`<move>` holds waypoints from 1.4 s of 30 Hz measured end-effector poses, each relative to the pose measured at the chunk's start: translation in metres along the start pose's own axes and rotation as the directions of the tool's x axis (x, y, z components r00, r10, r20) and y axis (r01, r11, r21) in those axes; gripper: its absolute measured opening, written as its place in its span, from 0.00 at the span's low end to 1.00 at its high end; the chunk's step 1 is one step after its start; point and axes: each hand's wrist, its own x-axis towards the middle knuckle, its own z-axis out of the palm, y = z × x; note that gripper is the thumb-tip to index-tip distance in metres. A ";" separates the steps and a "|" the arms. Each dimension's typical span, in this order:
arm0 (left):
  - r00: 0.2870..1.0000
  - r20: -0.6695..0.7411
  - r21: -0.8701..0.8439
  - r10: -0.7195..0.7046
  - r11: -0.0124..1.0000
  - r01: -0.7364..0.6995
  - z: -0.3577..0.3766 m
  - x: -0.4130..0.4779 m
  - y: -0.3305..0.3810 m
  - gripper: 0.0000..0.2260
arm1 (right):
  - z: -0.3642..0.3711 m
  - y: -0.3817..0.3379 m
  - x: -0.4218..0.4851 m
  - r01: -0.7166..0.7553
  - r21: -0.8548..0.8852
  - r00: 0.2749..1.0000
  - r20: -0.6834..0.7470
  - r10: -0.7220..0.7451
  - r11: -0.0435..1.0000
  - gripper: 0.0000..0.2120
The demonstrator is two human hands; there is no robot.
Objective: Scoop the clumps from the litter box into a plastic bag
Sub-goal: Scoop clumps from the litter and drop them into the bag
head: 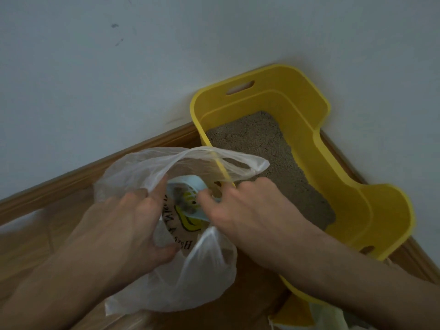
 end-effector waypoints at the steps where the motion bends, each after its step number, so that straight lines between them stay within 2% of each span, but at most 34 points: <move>1: 1.000 -0.001 0.005 -0.001 1.000 0.001 0.001 0.000 0.000 0.47 | 0.000 -0.001 0.000 -0.002 -0.033 1.000 -0.009 0.002 0.999 0.19; 4: 1.000 -0.008 -0.005 -0.002 1.000 0.002 0.000 -0.001 -0.001 0.44 | 0.003 0.001 -0.001 -0.045 0.002 0.995 -0.089 0.045 0.999 0.20; 8: 1.000 -0.014 -0.012 0.004 1.000 -0.004 0.000 -0.001 -0.002 0.42 | 0.011 0.009 -0.003 -0.073 -0.006 0.985 -0.158 0.071 0.997 0.14; 15: 1.000 -0.008 -0.006 0.011 1.000 -0.011 0.001 -0.002 -0.004 0.44 | 0.010 0.019 -0.014 -0.066 -0.003 0.970 -0.236 0.064 0.998 0.13; 19: 1.000 0.002 0.009 0.010 1.000 -0.010 0.002 0.000 -0.005 0.43 | 0.012 0.030 -0.025 -0.064 0.109 0.981 -0.174 0.083 0.992 0.16; 21: 1.000 -0.003 0.004 0.026 1.000 -0.026 0.004 0.002 -0.004 0.42 | 0.007 0.040 -0.035 -0.089 0.204 0.989 -0.098 0.111 0.975 0.14; 23: 1.000 -0.005 -0.019 0.030 0.999 -0.030 0.004 0.003 -0.003 0.42 | 0.001 0.051 -0.045 -0.149 0.342 0.986 -0.023 0.167 0.928 0.11; 26: 0.998 -0.041 -0.069 0.045 0.996 -0.048 0.009 0.004 -0.004 0.47 | -0.004 0.066 -0.060 -0.253 0.561 0.967 0.117 0.227 0.788 0.11; 32: 0.996 -0.060 -0.066 0.068 0.995 -0.072 0.014 0.008 -0.006 0.51 | -0.005 0.105 -0.091 -0.386 0.786 0.922 0.351 0.165 0.482 0.12; 35: 0.996 -0.059 -0.081 0.064 0.994 -0.069 0.014 0.008 -0.004 0.50 | -0.016 0.130 -0.101 -0.380 0.858 0.924 0.337 0.179 0.347 0.22; 38: 0.984 -0.144 -0.137 0.104 0.983 -0.124 0.022 0.010 -0.010 0.49 | -0.025 0.151 -0.112 -0.446 0.874 0.877 0.383 0.291 0.194 0.36; 40: 0.980 -0.158 -0.102 0.121 0.985 -0.138 0.026 0.014 -0.017 0.49 | -0.024 0.161 -0.119 -0.499 0.848 0.826 0.403 0.393 0.178 0.35; 42: 0.981 -0.149 -0.059 0.123 0.989 -0.133 0.032 0.017 -0.024 0.51 | -0.018 0.164 -0.121 -0.551 0.787 0.784 0.375 0.494 0.277 0.23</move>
